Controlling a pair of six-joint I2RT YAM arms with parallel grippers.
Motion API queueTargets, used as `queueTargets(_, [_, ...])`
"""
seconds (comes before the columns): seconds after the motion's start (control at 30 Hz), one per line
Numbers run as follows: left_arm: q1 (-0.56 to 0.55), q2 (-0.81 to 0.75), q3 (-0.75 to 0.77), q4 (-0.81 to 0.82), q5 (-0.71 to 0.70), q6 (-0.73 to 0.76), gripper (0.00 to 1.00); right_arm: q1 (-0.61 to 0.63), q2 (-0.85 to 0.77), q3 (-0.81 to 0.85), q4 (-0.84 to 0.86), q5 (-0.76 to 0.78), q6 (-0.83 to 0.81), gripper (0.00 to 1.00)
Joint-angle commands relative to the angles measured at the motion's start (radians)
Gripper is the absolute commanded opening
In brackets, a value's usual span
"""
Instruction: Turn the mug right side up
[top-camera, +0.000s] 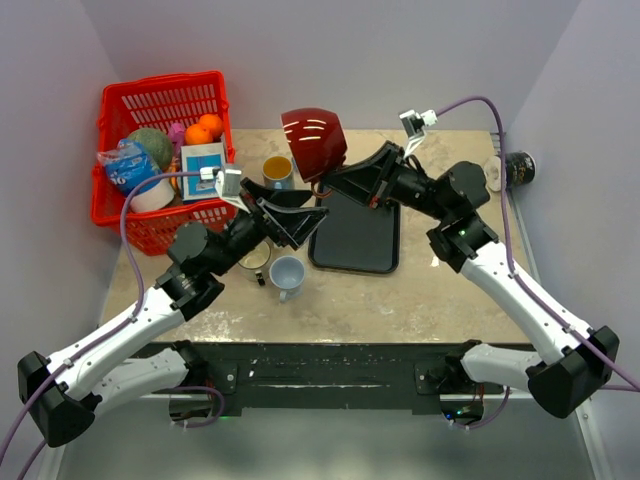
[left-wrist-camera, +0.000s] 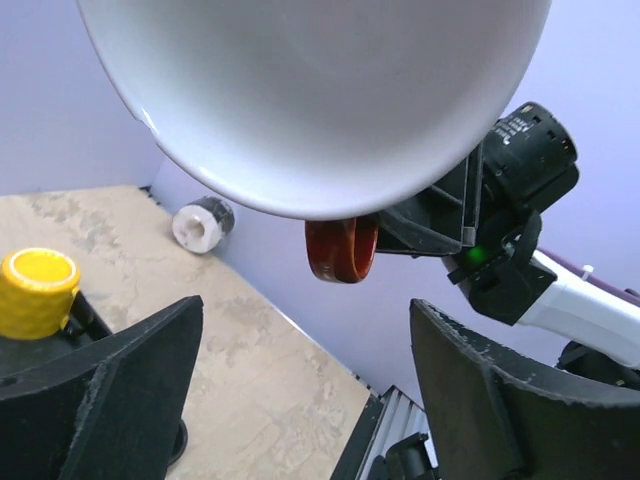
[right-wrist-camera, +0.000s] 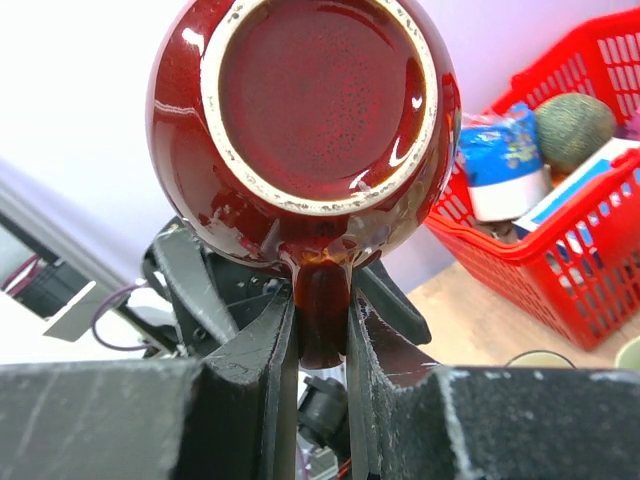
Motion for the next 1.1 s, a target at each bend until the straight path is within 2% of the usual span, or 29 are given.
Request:
queueTargets(0.0, [0.004, -0.014, 0.044, 0.128, 0.049, -0.05, 0.83, 0.004, -0.057, 0.004, 0.175, -0.009, 0.04, 0.0])
queueTargets(0.17, [0.004, -0.004, 0.056, 0.147, 0.071, -0.079, 0.78, 0.017, -0.071, -0.005, 0.162, -0.029, 0.018, 0.0])
queueTargets(0.4, [0.004, 0.018, 0.084, 0.13, 0.078, -0.088, 0.66, 0.029, -0.087, -0.016, 0.16, -0.026, 0.003, 0.0])
queueTargets(0.43, [0.004, 0.022, 0.085, 0.134, 0.08, -0.096, 0.62, 0.03, -0.089, -0.019, 0.16, -0.026, 0.006, 0.0])
queueTargets(0.73, [0.004, 0.044, 0.084, 0.153, 0.114, -0.121, 0.5, 0.038, -0.092, -0.03, 0.178, -0.032, 0.026, 0.0])
queueTargets(0.87, [0.004, 0.042, 0.079, 0.151, 0.098, -0.125, 0.39, 0.04, -0.094, -0.039, 0.181, -0.032, 0.024, 0.0])
queueTargets(1.07, [0.004, 0.039, 0.079, 0.138, 0.089, -0.125, 0.06, 0.041, -0.098, -0.045, 0.155, -0.027, 0.018, 0.0])
